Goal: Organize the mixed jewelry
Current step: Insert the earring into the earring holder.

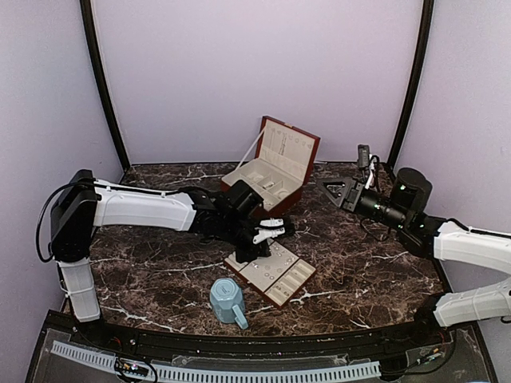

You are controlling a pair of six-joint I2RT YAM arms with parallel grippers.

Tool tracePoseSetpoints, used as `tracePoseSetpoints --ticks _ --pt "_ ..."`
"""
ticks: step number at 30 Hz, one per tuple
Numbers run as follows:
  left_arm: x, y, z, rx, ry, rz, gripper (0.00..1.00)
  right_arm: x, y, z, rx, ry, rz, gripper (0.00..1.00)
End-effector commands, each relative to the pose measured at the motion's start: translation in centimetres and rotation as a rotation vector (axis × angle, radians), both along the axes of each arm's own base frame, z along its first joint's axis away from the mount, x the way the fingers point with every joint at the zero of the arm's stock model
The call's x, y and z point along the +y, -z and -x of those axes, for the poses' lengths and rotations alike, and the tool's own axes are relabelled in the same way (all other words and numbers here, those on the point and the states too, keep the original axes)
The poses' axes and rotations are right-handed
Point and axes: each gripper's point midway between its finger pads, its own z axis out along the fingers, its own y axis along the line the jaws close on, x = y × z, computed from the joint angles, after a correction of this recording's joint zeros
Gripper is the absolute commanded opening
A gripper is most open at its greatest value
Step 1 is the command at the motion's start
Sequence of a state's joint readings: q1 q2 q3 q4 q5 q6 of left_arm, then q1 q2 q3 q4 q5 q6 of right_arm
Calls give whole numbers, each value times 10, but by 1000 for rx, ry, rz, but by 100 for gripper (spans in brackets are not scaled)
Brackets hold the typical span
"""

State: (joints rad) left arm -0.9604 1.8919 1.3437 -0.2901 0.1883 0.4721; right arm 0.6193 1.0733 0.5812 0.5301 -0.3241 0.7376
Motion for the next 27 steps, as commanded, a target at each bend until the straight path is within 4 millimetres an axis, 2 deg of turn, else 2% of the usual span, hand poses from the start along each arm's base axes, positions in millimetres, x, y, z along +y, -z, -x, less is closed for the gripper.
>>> tracePoseSetpoints --ticks 1,8,14,27 --pt "7 7 -1 -52 40 -96 2 -5 -3 -1 -24 18 -12 42" --pt "20 17 -1 -89 64 -191 2 -3 1 -3 -10 13 -9 42" --pt "23 22 3 -75 75 -238 2 1 3 -5 -2 2 -7 42" --pt "29 29 -7 -144 77 -325 3 4 7 -6 9 -9 -2 42"
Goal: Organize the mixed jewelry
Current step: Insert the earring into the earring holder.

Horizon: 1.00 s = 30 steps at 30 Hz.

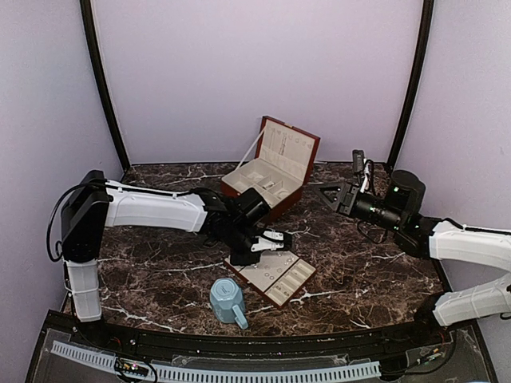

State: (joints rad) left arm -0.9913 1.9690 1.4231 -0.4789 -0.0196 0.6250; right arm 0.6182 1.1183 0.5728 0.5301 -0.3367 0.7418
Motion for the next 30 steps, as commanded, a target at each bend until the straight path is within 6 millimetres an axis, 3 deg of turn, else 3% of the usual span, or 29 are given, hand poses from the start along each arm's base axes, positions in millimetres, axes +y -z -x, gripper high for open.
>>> tracePoseSetpoints --ticks 1,15,30 --pt "2 -2 -1 -33 24 -48 3 -1 -13 -2 -37 2 -30 42" --pt "0 3 -14 -92 22 -94 2 1 -11 -4 -27 -2 -29 43" --pt "5 -6 -8 -86 57 -111 3 3 -8 -4 -18 -13 -26 43"
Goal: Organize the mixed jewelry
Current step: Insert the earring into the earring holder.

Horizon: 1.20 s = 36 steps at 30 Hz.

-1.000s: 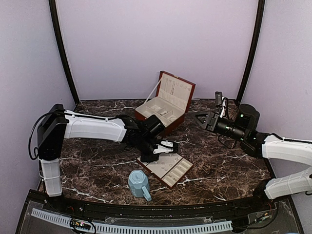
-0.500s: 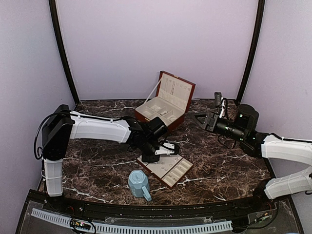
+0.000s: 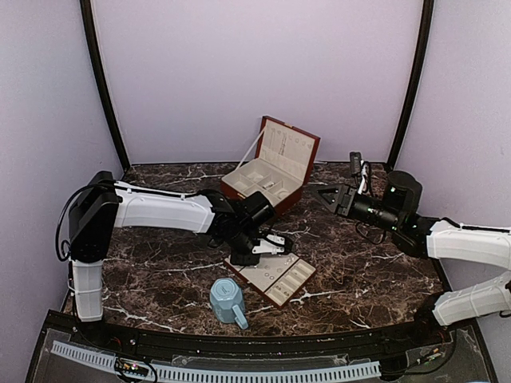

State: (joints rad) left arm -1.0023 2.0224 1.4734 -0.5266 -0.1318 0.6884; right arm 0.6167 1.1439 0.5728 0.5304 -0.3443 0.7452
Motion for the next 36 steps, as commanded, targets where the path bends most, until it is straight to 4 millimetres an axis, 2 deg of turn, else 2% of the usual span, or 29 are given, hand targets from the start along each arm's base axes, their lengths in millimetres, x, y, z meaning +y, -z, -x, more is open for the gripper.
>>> tracePoseSetpoints --ticks 1,19,36 --pt "-2 -16 4 -6 36 4 3 1 -17 -2 -41 -7 -39 43" --pt "-8 -14 5 -16 55 4 3 1 -17 0 -37 -12 -43 43" --pt "-4 -7 6 -19 56 -25 3 2 -15 0 -34 -19 -41 43"
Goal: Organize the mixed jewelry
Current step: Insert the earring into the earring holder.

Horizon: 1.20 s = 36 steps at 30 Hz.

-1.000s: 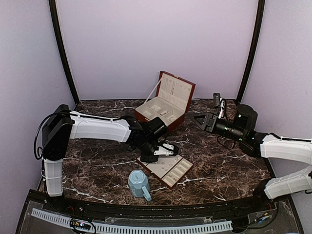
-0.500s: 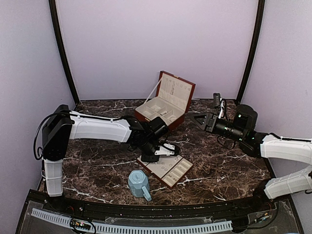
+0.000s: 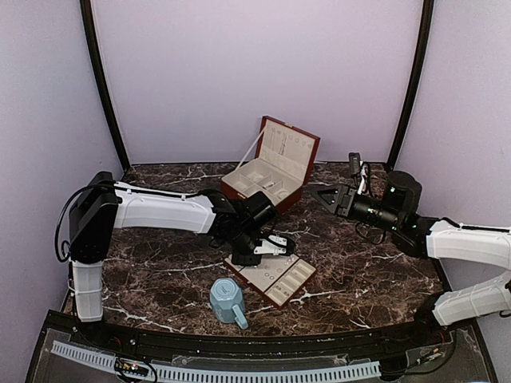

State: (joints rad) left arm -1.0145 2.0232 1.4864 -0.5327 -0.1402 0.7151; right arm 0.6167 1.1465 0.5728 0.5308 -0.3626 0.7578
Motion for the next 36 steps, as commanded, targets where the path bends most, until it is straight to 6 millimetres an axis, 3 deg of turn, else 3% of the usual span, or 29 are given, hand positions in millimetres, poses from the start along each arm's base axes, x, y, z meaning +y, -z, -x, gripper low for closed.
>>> tracePoseSetpoints --ticks 1,36 --pt "1 -3 3 -1 23 -19 3 0 -16 -3 -46 -2 -35 43" --pt "2 10 0 -1 21 -65 3 0 -13 -2 -45 0 -28 43"
